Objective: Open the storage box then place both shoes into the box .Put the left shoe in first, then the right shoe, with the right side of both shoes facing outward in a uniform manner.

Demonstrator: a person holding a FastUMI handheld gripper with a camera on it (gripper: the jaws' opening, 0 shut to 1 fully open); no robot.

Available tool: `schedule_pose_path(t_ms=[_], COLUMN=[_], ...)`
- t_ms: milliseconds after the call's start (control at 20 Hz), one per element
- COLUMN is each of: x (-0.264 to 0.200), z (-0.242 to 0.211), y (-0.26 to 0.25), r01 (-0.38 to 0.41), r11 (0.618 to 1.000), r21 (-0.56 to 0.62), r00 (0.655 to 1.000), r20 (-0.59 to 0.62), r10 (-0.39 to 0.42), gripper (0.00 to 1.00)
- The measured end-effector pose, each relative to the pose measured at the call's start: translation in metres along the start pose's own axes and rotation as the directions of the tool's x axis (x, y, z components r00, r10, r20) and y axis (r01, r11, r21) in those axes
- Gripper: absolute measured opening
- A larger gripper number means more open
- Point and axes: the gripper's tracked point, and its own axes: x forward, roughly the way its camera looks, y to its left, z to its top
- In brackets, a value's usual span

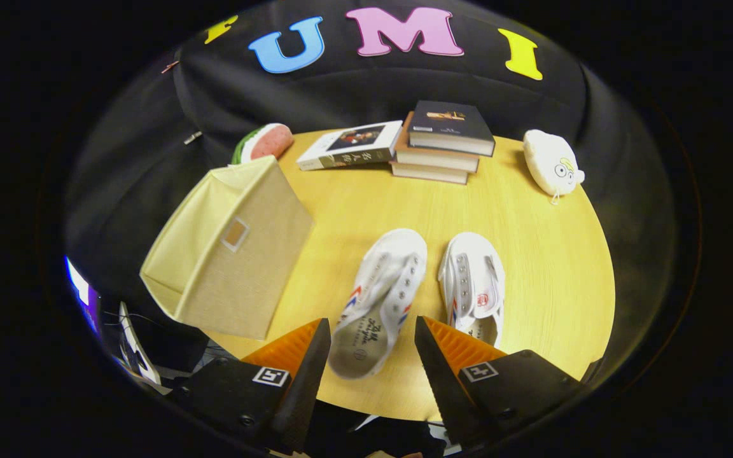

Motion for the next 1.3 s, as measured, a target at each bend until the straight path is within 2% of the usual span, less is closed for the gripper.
schedule_pose_path(t_ms=[100, 200, 300, 350, 600, 650, 700, 850, 950, 1300], x=[0.017, 0.034, 0.048, 0.056, 0.088, 0.088, 0.089, 0.09, 0.086, 0.068], z=[-0.012, -0.018, -0.018, -0.017, -0.014, -0.013, -0.01, -0.008, -0.002, 0.004], y=[-0.011, -0.018, -0.024, -0.024, -0.028, -0.023, -0.022, -0.025, -0.023, -0.018], r01=[0.041, 0.06, 0.081, 0.086, 0.141, 0.138, 0.148, 0.151, 0.122, 0.087], r11=[0.999, 0.998, 0.996, 0.995, 0.984, 0.982, 0.978, 0.972, 0.967, 0.938], r21=[0.001, 0.01, 0.03, 0.045, 0.107, 0.132, 0.15, 0.179, 0.224, 0.335], r00=[0.998, 0.996, 0.995, 0.995, 0.99, 0.99, 0.989, 0.988, 0.993, 0.996], r20=[-0.041, -0.061, -0.057, -0.054, -0.03, -0.023, -0.011, -0.021, -0.024, -0.031], r10=[-0.041, -0.059, -0.079, -0.084, -0.139, -0.136, -0.148, -0.15, -0.119, -0.081], gripper=[0.76, 0.75, 0.75, 0.68, 0.61, 0.5, 0.47, 0.09, 0.05, 0.05])
